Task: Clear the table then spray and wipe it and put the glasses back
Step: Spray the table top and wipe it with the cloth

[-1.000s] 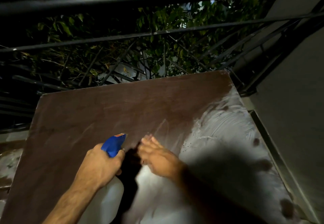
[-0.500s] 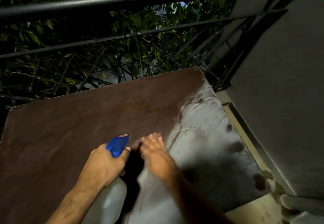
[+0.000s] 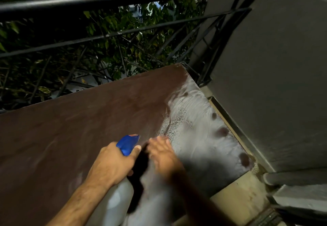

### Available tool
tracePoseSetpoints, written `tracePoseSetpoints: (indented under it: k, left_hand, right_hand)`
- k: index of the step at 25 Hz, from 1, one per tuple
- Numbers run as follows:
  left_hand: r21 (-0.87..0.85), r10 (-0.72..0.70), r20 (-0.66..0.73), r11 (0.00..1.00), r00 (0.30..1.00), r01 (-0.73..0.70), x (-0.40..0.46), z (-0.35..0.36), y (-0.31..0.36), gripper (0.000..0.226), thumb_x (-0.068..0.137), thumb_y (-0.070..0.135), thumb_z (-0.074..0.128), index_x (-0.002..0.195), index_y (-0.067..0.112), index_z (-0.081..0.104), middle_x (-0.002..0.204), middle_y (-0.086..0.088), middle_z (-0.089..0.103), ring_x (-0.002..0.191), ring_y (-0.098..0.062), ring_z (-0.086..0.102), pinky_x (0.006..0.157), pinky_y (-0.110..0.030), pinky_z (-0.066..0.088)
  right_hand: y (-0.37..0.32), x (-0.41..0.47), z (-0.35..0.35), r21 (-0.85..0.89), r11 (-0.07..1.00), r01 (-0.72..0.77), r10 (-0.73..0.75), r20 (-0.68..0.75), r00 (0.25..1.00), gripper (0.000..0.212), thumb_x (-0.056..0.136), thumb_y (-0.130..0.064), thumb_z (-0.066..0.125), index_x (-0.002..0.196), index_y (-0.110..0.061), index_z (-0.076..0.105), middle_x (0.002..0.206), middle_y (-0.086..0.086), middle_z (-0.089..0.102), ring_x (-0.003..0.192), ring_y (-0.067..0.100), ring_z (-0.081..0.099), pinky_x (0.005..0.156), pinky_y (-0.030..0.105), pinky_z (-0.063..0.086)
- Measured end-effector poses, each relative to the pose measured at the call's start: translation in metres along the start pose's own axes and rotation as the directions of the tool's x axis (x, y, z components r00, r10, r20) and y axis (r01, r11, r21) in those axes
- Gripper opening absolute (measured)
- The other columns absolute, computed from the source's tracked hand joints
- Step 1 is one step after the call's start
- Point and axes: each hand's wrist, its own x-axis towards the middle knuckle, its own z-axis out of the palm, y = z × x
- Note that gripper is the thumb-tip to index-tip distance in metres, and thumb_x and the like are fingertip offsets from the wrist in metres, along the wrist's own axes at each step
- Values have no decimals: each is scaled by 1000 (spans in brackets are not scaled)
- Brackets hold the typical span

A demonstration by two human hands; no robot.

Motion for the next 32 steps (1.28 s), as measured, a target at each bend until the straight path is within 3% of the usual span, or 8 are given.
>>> tracePoseSetpoints:
  k: [3,12,15,17,20,25,28,32]
  left_hand:
    - [-16,10,6,1000,1000,-10,-1,3,-4,47,88,57,60,81,12,72,57,1,75,64,-13,72,63,-27,52]
    - [4,64,23,998,998,-65,-3,5,0,45,90,54,62,79,12,73,56,1,74,66,-12,71,59,-24,48]
    - [27,57,-4,998,998,-57,-1,-3,-1,45,90,52,61,77,11,74,54,2,74,66,-8,70,56,-20,45]
    - [29,51,-22,998,998,-50,0,-7,-4,45,90,52,61,77,11,73,53,2,73,67,-9,70,56,-20,45]
    - [35,71,-22,997,997,-71,-4,-8,-5,45,90,51,61,77,10,73,52,1,73,64,-10,70,57,-23,47]
    - [28,122,-13,992,992,-122,-12,-9,-4,43,92,46,61,77,8,73,54,-1,74,67,-14,72,67,-29,51]
    - [19,127,8,992,992,-127,-14,-7,-3,42,92,46,61,77,9,74,55,-1,74,68,-13,72,63,-26,50]
    - [55,133,15,989,991,-134,-19,-6,-9,43,92,47,61,78,8,74,54,-1,73,66,-9,69,55,-20,44]
  right_hand:
    - [25,6,-16,90,953,-290,292,-1,957,71,76,-34,27,144,-25,46,154,2,36,146,29,21,120,39,-4]
    - [-50,-76,17,27,956,292,-293,116,949,30,85,-24,56,113,-17,62,125,11,58,128,36,46,115,54,23]
    - [11,-30,-3,-18,999,28,-28,14,1000,43,89,-26,42,128,-22,61,137,11,55,134,36,42,112,61,25]
    - [53,-4,-24,59,964,-259,261,-29,965,56,90,-18,41,144,-31,43,155,0,35,146,25,19,118,51,3]
    - [68,5,-33,96,908,-409,416,-76,906,64,91,-9,46,150,-30,34,160,-3,23,149,20,5,118,37,-9]
    - [-26,-54,12,13,997,-78,78,-23,997,45,85,-30,46,128,-23,61,140,9,53,137,36,38,116,55,18]
    - [-89,-110,24,20,977,214,-215,133,968,27,87,-34,47,107,-26,64,123,2,60,135,31,40,118,50,13]
    - [-43,-93,20,-82,934,347,-335,133,933,47,81,-35,64,125,-29,49,128,2,53,126,31,45,104,57,40]
